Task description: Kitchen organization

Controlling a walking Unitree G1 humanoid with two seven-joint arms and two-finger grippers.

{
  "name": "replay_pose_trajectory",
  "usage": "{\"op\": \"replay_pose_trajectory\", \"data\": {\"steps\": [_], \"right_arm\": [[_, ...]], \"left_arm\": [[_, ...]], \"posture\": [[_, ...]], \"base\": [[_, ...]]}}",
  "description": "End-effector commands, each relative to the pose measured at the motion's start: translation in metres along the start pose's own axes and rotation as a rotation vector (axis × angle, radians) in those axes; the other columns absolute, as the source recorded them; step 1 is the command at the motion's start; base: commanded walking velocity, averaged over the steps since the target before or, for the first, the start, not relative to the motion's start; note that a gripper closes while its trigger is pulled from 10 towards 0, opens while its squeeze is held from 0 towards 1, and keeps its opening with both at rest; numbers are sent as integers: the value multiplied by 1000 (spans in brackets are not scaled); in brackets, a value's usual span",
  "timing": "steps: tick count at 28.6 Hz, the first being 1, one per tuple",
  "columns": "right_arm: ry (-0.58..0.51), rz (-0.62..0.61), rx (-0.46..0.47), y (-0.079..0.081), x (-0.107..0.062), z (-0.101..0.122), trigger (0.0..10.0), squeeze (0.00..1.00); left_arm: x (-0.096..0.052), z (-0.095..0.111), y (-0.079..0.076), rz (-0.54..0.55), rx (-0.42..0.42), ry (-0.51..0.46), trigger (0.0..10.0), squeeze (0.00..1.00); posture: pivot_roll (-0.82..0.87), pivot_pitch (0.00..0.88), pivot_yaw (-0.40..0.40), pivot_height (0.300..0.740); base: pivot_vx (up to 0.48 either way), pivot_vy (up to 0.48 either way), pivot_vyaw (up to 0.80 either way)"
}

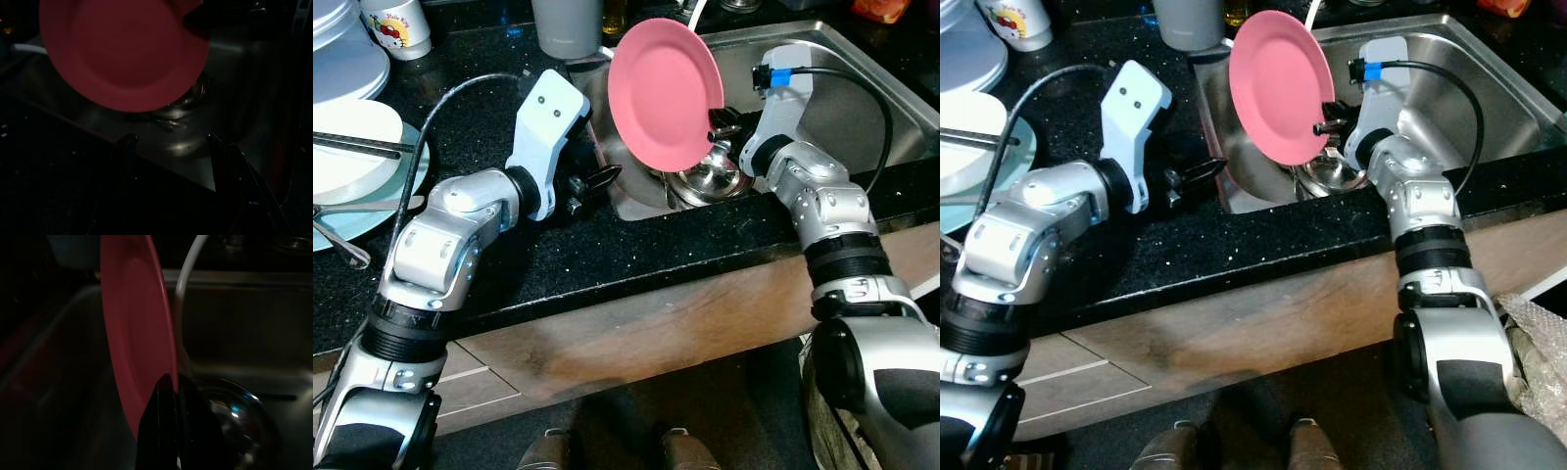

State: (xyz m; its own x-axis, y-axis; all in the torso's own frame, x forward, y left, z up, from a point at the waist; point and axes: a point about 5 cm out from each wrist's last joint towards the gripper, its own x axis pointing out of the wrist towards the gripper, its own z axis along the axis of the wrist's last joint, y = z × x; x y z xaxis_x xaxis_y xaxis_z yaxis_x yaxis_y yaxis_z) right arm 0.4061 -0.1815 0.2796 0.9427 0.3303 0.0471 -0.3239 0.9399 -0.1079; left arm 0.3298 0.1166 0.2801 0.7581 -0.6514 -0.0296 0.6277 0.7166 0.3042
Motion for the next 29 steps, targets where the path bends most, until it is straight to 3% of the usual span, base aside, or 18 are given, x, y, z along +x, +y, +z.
{"op": "replay_pose_trajectory", "data": {"steps": [1, 11, 29], "right_arm": [[40, 0, -56, -2, -2, -5, 10000, 0], [122, 55, -158, -2, -3, -9, 10000, 0], [291, 163, -220, 6, -5, -26, 10000, 0]], "left_arm": [[4, 3, -3, -22, 14, -8, 10000, 0], [5, 1, -2, -26, 37, 13, 10000, 0], [7, -4, -1, -33, 57, 46, 10000, 0]], "posture": [[36, 176, 38, 740], [35, 178, 40, 740], [38, 173, 38, 740]], "base": [[0, 0, 0], [0, 0, 0], [0, 0, 0]]}}
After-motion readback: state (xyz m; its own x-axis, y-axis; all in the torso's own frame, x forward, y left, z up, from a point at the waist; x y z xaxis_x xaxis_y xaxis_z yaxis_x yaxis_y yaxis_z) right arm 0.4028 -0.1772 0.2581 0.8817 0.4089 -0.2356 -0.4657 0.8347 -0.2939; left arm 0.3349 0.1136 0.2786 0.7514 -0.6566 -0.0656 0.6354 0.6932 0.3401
